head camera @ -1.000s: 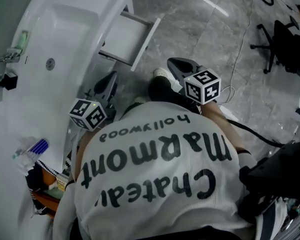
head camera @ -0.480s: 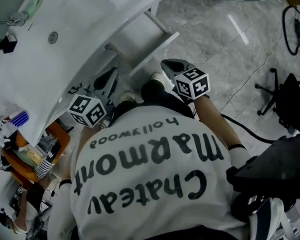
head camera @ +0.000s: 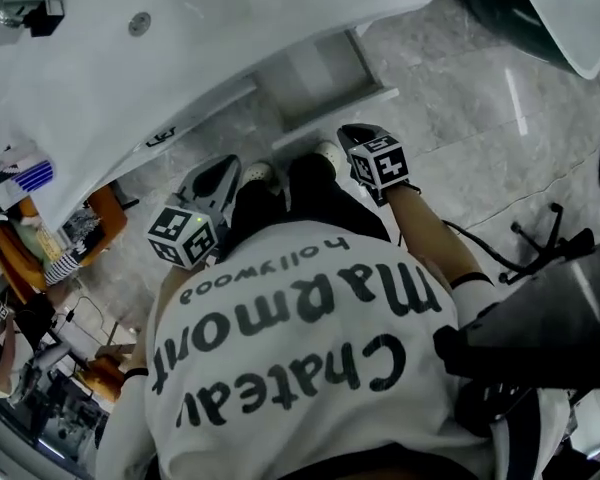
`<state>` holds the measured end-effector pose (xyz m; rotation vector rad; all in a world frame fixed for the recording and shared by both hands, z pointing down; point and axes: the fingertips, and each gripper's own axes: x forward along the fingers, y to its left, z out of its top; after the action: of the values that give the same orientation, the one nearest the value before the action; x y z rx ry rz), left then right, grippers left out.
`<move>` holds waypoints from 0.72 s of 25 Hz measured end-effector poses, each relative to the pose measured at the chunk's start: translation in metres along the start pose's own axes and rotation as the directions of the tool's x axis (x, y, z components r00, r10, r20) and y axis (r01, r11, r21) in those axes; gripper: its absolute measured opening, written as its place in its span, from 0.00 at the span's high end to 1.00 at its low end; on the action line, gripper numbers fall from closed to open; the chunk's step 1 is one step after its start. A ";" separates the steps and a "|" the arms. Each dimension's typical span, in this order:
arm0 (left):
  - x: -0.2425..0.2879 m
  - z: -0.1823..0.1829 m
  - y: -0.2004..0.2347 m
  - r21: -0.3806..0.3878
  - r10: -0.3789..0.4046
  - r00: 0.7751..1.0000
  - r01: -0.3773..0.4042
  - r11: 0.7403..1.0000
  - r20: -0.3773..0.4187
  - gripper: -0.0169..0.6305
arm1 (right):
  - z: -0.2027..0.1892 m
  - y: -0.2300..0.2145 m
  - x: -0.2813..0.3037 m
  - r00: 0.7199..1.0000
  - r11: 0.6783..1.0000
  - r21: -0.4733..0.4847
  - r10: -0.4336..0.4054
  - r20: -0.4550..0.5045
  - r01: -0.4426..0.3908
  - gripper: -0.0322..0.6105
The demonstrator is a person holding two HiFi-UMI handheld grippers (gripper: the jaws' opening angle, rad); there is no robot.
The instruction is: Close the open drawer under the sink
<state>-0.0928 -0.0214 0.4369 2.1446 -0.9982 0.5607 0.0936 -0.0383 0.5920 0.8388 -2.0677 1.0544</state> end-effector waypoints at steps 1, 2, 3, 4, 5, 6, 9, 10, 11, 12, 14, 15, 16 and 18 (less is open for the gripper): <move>0.000 -0.001 0.001 -0.012 0.011 1.000 -0.011 1.000 -0.001 0.96 | 0.001 -0.001 0.005 1.000 1.000 -0.004 0.009 -0.008 -0.009 0.90; 0.001 -0.002 0.002 -0.020 0.019 1.000 -0.019 1.000 -0.001 0.96 | 0.001 -0.002 0.009 1.000 1.000 -0.004 0.021 -0.013 -0.021 0.82; 0.004 -0.003 0.002 -0.020 0.025 1.000 -0.025 0.999 -0.005 0.96 | 0.002 -0.004 0.012 0.999 0.999 -0.002 0.033 -0.016 -0.033 0.72; 0.006 -0.005 0.001 -0.010 0.029 0.999 -0.029 1.000 -0.014 0.96 | 0.001 -0.006 0.015 0.999 0.999 -0.001 0.039 -0.020 -0.040 0.72; 0.006 -0.008 0.000 0.009 0.031 0.999 -0.031 0.999 -0.029 0.96 | -0.001 -0.009 0.018 0.999 0.999 -0.007 0.036 -0.025 -0.036 0.72; 0.006 -0.011 -0.001 0.030 0.034 0.998 -0.033 0.999 -0.044 0.96 | -0.003 -0.012 0.021 0.999 1.000 -0.018 0.024 -0.032 -0.024 0.72; -0.002 -0.012 0.000 0.055 0.054 0.997 -0.052 0.997 -0.053 0.96 | -0.011 -0.025 0.037 0.998 0.999 -0.042 -0.017 -0.064 0.014 0.66; -0.006 -0.011 0.002 0.046 0.066 0.997 -0.064 0.997 -0.045 0.96 | -0.013 -0.028 0.043 0.997 0.999 -0.039 -0.021 -0.075 0.018 0.64; -0.011 -0.010 0.004 0.032 0.079 0.996 -0.077 0.996 -0.037 0.96 | -0.015 -0.028 0.049 0.996 0.999 -0.034 -0.019 -0.083 0.016 0.64; -0.015 -0.011 0.006 0.017 0.091 0.995 -0.091 0.996 -0.033 0.96 | -0.017 -0.028 0.054 0.996 1.000 -0.028 -0.015 -0.086 0.012 0.64; -0.021 -0.015 0.011 -0.002 0.113 0.993 -0.113 0.994 -0.038 0.96 | -0.019 -0.029 0.063 0.996 1.000 -0.015 -0.023 -0.087 0.022 0.64; -0.023 -0.018 0.013 -0.003 0.122 0.991 -0.122 0.993 -0.047 0.96 | -0.020 -0.031 0.068 0.995 0.999 -0.002 -0.033 -0.089 0.033 0.64; -0.024 -0.020 0.015 -0.001 0.129 0.990 -0.129 0.992 -0.056 0.96 | -0.021 -0.033 0.071 0.995 0.999 0.012 -0.043 -0.093 0.045 0.64; -0.025 -0.022 0.015 0.004 0.136 0.988 -0.136 0.991 -0.067 0.96 | -0.022 -0.035 0.075 0.993 0.998 0.020 -0.060 -0.101 0.063 0.63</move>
<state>-0.1217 0.0005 0.4418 2.0540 -1.1135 0.6932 0.0831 -0.0542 0.6757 0.8385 -1.9376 1.0669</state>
